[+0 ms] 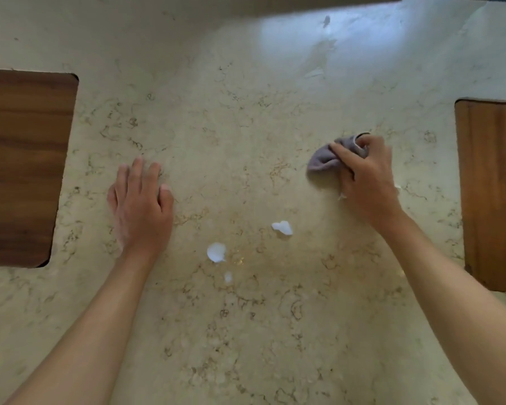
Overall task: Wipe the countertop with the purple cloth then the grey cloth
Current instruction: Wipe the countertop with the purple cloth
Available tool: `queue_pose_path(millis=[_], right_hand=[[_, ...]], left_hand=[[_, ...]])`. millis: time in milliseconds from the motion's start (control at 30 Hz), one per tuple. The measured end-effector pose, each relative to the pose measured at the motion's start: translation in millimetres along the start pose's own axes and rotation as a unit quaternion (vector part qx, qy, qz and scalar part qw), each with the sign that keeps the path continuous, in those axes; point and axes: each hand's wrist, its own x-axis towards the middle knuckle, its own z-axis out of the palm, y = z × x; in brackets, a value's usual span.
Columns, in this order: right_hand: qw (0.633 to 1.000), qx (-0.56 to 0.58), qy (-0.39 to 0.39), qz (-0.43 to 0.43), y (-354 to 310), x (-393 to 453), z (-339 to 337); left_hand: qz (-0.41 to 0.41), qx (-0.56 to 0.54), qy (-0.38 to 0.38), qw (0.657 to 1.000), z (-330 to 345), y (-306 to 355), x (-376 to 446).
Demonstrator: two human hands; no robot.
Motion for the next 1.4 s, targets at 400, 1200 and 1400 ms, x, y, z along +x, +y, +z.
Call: queue_pose_path(millis=[400, 1200, 1400], right_hand=[[0.983, 0.154, -0.016, 0.101, -134, -88, 30], [0.986, 0.101, -0.127, 0.032, -173, -142, 9], [0.949, 0.002, 0.026, 0.314, -88, -119, -14]], left_hand=[[0.008, 0.007, 0.001, 1.000, -2, 3, -3], [0.023, -0.021, -0.031, 0.999, -9, -11, -57], [0.016, -0.021, -0.032, 0.999, -10, -6, -58]])
